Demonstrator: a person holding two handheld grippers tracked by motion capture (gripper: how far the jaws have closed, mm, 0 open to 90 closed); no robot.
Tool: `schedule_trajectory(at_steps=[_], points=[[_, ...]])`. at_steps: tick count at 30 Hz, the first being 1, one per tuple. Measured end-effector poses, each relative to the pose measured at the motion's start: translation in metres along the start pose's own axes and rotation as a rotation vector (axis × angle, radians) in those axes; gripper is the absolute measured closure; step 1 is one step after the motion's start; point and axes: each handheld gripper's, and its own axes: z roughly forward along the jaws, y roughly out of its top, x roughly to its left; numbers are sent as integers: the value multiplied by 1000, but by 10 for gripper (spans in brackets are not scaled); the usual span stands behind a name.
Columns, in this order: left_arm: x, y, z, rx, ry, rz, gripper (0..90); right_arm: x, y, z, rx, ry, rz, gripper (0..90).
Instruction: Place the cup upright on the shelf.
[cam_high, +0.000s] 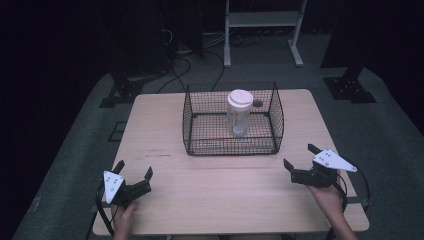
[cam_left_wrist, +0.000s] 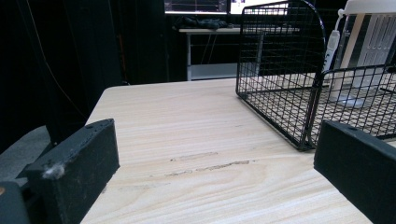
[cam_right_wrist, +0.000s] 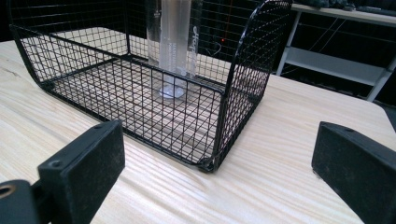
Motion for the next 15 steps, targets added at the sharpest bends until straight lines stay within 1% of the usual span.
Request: schedule_trajectory(at_steps=[8, 15], points=[[0, 0, 0, 1, 1, -1, 0, 0, -5, -5, 4, -5, -1, 21], [0, 0, 0, 1, 1, 0, 0, -2, -13, -9, 6, -10, 11, 21]])
